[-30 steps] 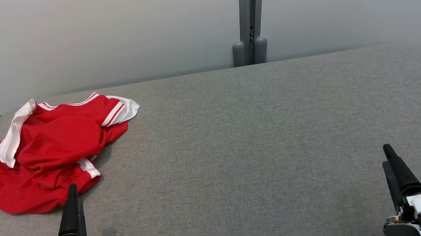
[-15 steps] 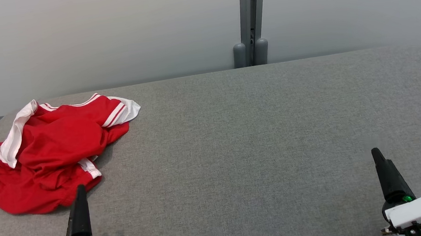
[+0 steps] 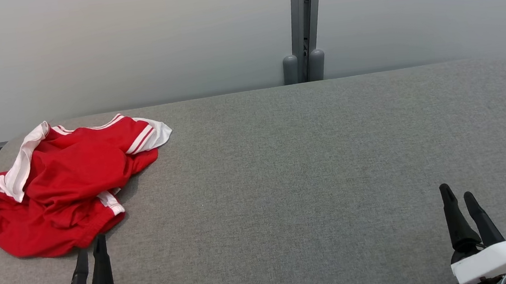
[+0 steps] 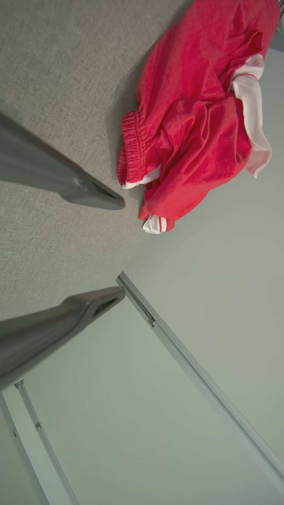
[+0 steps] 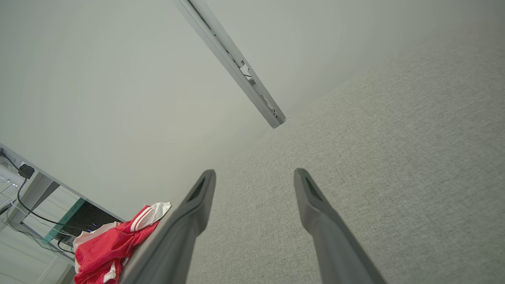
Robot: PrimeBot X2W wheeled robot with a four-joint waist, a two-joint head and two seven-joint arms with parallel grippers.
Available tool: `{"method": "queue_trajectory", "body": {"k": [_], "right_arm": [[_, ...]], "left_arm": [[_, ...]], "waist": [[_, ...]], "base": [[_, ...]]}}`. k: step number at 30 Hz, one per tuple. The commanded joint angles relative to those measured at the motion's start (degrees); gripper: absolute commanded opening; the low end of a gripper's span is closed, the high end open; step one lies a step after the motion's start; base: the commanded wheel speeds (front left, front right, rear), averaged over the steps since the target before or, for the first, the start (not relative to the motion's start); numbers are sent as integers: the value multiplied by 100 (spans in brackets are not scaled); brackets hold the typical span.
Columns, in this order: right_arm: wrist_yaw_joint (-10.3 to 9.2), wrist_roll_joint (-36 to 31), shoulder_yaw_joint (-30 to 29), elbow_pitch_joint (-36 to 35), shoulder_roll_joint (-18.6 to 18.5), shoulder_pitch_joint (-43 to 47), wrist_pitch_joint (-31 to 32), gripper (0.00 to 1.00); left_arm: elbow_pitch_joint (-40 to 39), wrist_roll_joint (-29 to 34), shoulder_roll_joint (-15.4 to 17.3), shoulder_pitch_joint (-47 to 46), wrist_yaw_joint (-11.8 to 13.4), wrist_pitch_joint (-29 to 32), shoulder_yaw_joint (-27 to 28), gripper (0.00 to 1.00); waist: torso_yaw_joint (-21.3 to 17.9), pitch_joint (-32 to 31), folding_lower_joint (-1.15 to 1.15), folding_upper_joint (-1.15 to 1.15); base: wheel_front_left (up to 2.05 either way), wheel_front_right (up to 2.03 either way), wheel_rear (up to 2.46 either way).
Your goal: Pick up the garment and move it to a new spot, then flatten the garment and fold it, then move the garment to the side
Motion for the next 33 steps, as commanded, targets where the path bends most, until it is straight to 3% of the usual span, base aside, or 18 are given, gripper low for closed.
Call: {"method": "queue_trajectory", "body": {"k": [1,33], "right_arm": [[7,-248,10,-110,-53,-34,-85,100],[11,-2641,34,-227,-64,319,-608,100]], "left_arm": [[-101,233,35,-42,-5,-53,49,100],[-327,2377,223,349,-7,-572,-83,100]], "waist": [[3,-2,0,0],[98,-118,0,0]], "base": [[0,0,0],[0,0,0]]}}
